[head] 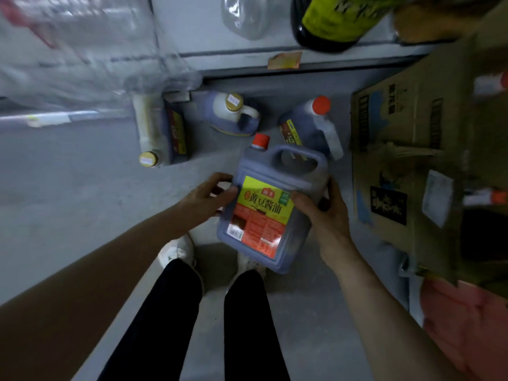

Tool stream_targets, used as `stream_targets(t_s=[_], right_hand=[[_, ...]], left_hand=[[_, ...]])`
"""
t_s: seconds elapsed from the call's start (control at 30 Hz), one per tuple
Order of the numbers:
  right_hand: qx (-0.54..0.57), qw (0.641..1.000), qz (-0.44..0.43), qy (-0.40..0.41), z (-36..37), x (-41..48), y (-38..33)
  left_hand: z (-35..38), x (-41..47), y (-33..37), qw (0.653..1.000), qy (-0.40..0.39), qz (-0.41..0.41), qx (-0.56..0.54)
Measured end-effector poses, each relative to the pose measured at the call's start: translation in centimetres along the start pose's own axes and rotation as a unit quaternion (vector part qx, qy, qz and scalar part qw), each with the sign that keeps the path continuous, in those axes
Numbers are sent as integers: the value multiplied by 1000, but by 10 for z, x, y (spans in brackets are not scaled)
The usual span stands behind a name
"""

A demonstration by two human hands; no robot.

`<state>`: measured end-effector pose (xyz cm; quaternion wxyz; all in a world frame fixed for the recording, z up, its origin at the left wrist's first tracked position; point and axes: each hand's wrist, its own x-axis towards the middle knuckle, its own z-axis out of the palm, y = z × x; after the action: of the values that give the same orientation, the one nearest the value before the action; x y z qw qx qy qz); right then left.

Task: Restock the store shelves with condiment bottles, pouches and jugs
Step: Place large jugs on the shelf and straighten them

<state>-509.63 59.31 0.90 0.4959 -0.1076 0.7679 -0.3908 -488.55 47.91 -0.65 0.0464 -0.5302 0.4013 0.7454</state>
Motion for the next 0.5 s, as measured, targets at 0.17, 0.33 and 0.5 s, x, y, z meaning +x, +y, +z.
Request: stream_targets(t_s=[0.17,0.33,0.5], right_hand=[[35,997,4,-69,-9,-65,-79],[32,993,-23,-112,-10,-119,-164],[-10,983,-36,-178,-13,-177,-245]], left_hand=[[3,-83,55,992,-59,-1,-114],[-10,-164,115,987,-46,13,-154],[-18,-256,165,984,-17,61,-164]])
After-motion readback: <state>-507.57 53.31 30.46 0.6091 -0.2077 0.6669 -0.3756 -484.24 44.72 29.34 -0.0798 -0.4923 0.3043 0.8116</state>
